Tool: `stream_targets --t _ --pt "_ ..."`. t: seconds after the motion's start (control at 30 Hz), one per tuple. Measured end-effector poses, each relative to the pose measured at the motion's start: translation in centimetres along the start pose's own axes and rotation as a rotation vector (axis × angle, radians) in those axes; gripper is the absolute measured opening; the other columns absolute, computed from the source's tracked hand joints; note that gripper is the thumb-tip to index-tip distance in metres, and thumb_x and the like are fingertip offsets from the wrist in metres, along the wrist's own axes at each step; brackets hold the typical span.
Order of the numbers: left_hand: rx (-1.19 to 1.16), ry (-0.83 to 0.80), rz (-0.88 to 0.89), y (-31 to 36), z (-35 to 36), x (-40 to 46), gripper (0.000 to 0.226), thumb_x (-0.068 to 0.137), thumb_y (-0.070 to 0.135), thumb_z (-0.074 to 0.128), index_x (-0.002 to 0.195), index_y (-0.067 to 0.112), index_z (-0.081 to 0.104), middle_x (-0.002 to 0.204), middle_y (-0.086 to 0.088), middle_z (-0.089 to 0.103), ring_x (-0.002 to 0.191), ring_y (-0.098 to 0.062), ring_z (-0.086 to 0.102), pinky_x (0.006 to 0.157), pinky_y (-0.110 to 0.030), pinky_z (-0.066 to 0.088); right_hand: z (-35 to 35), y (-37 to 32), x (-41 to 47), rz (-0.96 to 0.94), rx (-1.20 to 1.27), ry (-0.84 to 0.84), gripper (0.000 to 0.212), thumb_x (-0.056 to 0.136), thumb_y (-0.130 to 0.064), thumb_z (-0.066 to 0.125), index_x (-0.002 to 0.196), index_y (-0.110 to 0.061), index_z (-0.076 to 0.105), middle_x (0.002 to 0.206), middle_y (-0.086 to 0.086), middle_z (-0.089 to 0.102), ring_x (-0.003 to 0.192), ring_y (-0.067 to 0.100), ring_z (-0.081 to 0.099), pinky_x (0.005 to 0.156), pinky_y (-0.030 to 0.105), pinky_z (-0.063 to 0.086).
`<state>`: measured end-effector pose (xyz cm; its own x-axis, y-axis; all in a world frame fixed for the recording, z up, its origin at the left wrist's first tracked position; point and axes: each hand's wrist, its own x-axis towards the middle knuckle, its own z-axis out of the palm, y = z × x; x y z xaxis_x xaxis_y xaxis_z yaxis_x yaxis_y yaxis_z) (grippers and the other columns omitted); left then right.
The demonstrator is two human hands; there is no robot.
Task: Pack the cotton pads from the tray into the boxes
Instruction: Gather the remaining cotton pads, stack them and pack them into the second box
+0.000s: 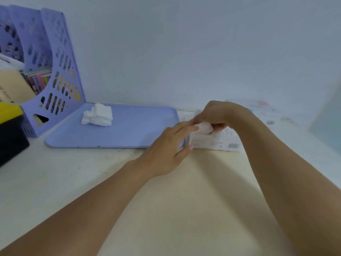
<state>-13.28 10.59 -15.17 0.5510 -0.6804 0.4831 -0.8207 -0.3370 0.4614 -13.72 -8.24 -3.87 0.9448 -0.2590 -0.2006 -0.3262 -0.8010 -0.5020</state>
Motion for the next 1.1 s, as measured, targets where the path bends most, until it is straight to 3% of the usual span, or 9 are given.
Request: stream_targets --t 0.1,0.27,0.47,0.57,0.67,0.83,0.93,1.0,1.1 --pt "0.022 -0.027 -0.01 0.1 -0.1 -0.1 0.046 0.102 0.036 0.051 0.146 0.036 0.041 0.145 0.023 0.041 0.117 -0.014 0.049 0.098 -0.04 0.047 0.1 -0.1 -0.1 0.007 -0.156 0.012 0.045 0.08 -0.041 0.078 0.064 -0.014 0.047 0.048 0.003 0.041 0.037 0.017 0.034 0.044 0.023 0.029" --pt "0.043 -0.052 -0.04 0.4 -0.3 0.1 0.045 0.102 0.033 0.053 0.145 0.034 0.039 0.123 0.026 0.044 0.104 -0.008 0.047 0.09 -0.032 0.047 0.6 -0.5 -0.3 0.016 -0.34 0.062 0.038 0.082 -0.037 0.077 0.069 -0.008 0.057 0.061 0.008 0.056 0.052 0.02 0.053 0.053 0.026 0.044" --pt "0.185 -0.035 0.01 0.7 0.3 0.9 0.035 0.101 0.031 0.051 0.135 0.028 0.044 0.126 0.016 0.05 0.094 -0.008 0.042 0.076 -0.032 0.046 2.7 0.4 0.7 -0.02 -0.52 0.278 0.034 0.081 -0.035 0.073 0.072 -0.016 0.046 0.074 0.001 0.055 0.071 0.022 0.056 0.064 0.03 0.044" --pt "0.12 -0.023 0.008 0.7 0.3 1.0 0.036 0.1 0.029 0.054 0.135 0.026 0.048 0.117 0.02 0.048 0.09 -0.003 0.039 0.075 -0.026 0.039 1.0 0.7 0.3 -0.02 -0.307 0.111 0.039 0.079 -0.043 0.077 0.071 -0.01 0.058 0.068 0.005 0.064 0.064 0.022 0.062 0.062 0.028 0.053" --pt "0.108 -0.026 0.008 0.6 0.3 0.8 0.037 0.101 0.03 0.053 0.137 0.026 0.047 0.122 0.017 0.049 0.098 -0.005 0.044 0.081 -0.027 0.043 -1.1 0.6 -0.4 -0.024 -0.093 0.013 0.051 0.076 -0.055 0.082 0.081 -0.005 0.071 0.078 0.004 0.075 0.07 0.02 0.074 0.072 0.031 0.063" --pt "0.148 -0.053 0.033 0.1 0.7 1.1 0.038 0.1 0.035 0.049 0.135 0.021 0.049 0.124 0.009 0.047 0.105 -0.017 0.053 0.084 -0.04 0.052 1.0 0.2 0.7 -0.104 -0.285 0.055 0.023 0.073 -0.023 0.083 0.071 -0.005 0.067 0.06 0.008 0.063 0.051 0.021 0.059 0.059 0.028 0.057" --pt "0.14 -0.042 0.038 0.0 0.7 1.1 0.038 0.098 0.036 0.048 0.132 0.021 0.053 0.122 0.009 0.049 0.104 -0.017 0.054 0.083 -0.039 0.053 2.5 -0.1 1.5 -0.123 -0.464 0.213 0.017 0.072 -0.01 0.074 0.066 -0.01 0.057 0.065 0.004 0.06 0.061 0.022 0.059 0.057 0.028 0.048" --pt "0.105 -0.018 0.037 0.3 0.7 1.0 0.033 0.099 0.033 0.051 0.129 0.02 0.052 0.117 0.011 0.048 0.102 -0.014 0.053 0.082 -0.033 0.051 3.1 -0.4 1.7 -0.222 -0.478 0.246 0.015 0.073 -0.005 0.068 0.069 -0.012 0.056 0.076 0.007 0.062 0.073 0.026 0.062 0.063 0.033 0.051" --pt "0.031 0.002 -0.021 0.9 0.3 0.5 0.031 0.101 0.026 0.055 0.128 0.021 0.041 0.108 0.013 0.044 0.094 -0.007 0.048 0.074 -0.01 0.041 1.9 -0.5 0.8 -0.366 -0.326 0.022 0.014 0.076 -0.003 0.065 0.074 -0.014 0.073 0.072 0.003 0.07 0.065 0.017 0.063 0.063 0.032 0.054"
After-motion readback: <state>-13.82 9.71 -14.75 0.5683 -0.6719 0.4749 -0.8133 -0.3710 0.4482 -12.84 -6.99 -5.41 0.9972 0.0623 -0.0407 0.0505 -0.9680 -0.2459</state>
